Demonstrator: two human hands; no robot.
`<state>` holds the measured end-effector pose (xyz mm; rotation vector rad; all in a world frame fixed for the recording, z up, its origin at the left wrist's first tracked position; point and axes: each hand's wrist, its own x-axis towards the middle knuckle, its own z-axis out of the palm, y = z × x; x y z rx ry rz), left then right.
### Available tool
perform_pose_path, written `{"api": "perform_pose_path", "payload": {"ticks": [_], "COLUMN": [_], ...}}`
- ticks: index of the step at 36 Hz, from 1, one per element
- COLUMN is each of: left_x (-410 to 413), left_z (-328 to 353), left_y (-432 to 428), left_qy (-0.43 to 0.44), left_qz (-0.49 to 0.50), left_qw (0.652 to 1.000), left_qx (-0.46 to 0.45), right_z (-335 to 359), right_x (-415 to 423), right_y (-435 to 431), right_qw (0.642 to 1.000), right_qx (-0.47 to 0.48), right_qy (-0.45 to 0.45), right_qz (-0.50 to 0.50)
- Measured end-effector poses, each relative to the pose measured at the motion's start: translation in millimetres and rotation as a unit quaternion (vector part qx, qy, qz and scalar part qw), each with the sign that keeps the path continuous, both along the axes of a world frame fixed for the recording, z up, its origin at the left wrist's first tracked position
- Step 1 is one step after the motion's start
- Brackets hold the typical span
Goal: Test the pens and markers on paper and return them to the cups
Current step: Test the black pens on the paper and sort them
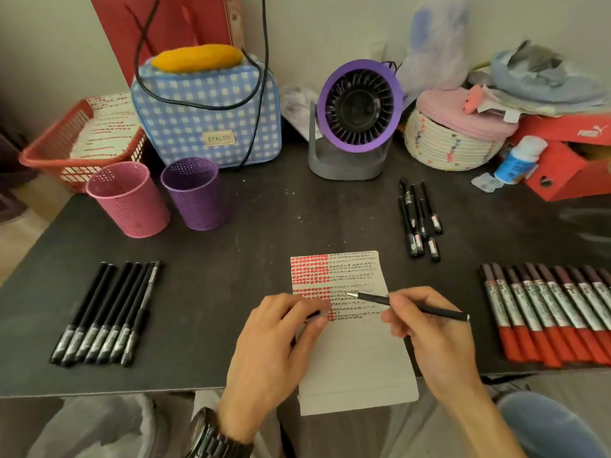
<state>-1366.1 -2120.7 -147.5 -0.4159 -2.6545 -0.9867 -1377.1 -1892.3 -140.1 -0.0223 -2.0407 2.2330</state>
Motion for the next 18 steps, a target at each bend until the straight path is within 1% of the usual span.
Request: {"api": "perform_pose_path", "payload": {"ticks": [3, 5, 11, 18], "left_x": [0, 0, 0, 0], "left_z": [-3, -5, -3, -5], "left_y": [0, 0, -1, -1], "left_qy": [0.015, 0.015, -0.007, 0.000], "left_qz": [0.011, 0.020, 0.022, 0.019], "left_qw": [1.000, 1.000, 0.999, 0.999], "left_qx": [-0.004, 0.011, 0.038, 0.037], "right_z": [1, 2, 9, 13], "right_x": [0, 0, 1, 3], "right_y": [-1, -1, -3, -7], "right_qw": [1.000, 1.000, 1.000, 1.000], "right_qx": [0.017, 0.021, 0.002, -0.006], "right_qy": [0.003, 0.001, -0.013, -0.023], "right_qz": [0.001, 0.004, 0.012, 0.006]}}
